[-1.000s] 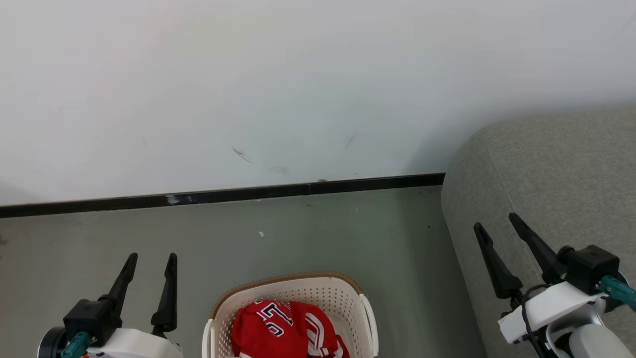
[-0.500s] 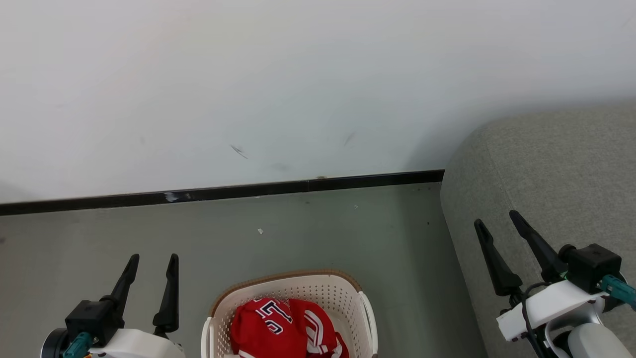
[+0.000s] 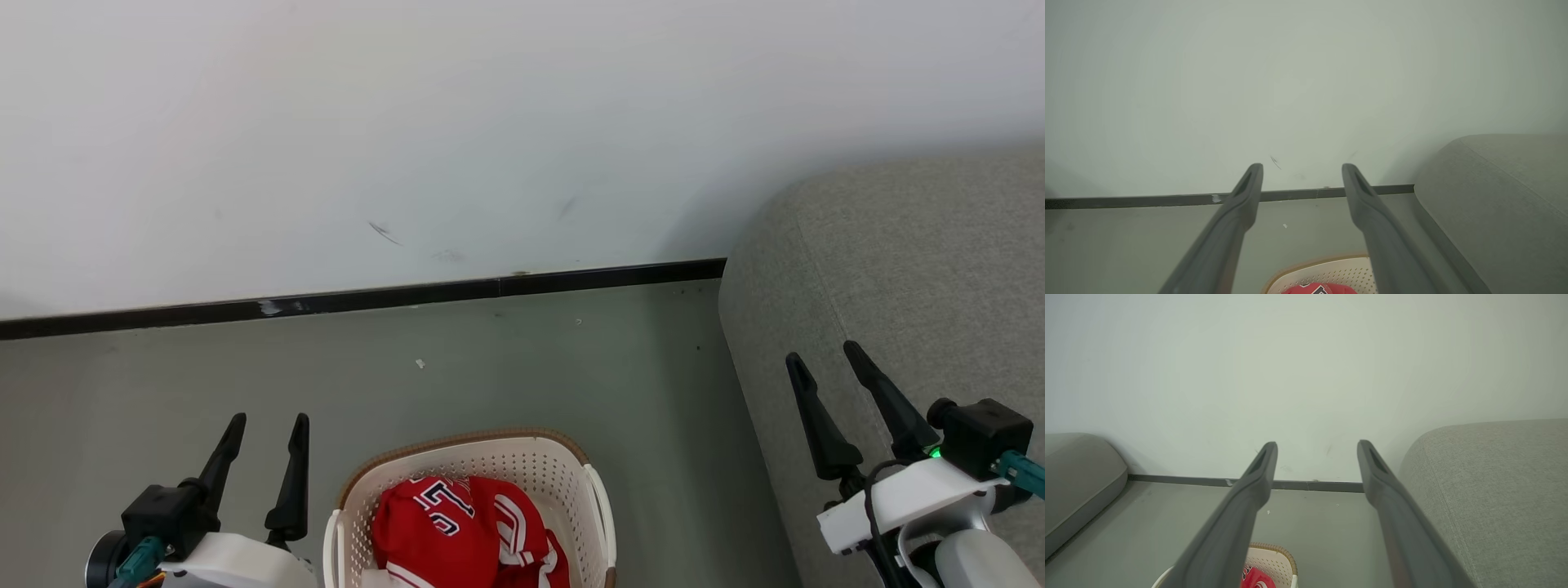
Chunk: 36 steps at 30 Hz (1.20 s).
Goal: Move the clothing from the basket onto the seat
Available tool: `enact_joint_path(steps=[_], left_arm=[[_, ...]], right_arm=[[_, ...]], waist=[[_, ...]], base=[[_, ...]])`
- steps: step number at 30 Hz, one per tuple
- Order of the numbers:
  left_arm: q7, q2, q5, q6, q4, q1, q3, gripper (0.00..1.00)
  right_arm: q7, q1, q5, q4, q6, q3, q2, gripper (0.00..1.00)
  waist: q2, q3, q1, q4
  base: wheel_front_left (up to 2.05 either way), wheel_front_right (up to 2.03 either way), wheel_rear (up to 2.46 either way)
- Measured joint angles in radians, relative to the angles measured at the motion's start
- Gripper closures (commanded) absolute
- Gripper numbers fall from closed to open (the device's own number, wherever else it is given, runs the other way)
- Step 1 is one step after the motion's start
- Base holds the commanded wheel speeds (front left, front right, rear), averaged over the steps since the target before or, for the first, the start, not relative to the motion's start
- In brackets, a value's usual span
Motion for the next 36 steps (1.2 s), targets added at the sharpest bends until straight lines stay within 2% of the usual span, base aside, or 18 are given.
enact_joint_path(steps=[25, 36], left_arm=[[0.002, -0.018, -0.005, -0.044, 0.116, -0.118, -0.048, 0.00], [0.044, -0.025, -0.026, -0.062, 0.202, -0.187, -0.069, 0.00]], right_arm=[[0.000, -0.007, 0.023, -0.054, 0.000, 0.026, 0.016, 0.00], [0.000, -0.050, 0.025, -0.075, 0.000, 0.037, 0.024, 0.00]], waist=[[0.0000, 0.151, -0.0001, -0.045], [0.0000, 0.243, -0.0002, -0.076]], base=[[0.00, 0.00, 0.00], [0.00, 0.00, 0.00]])
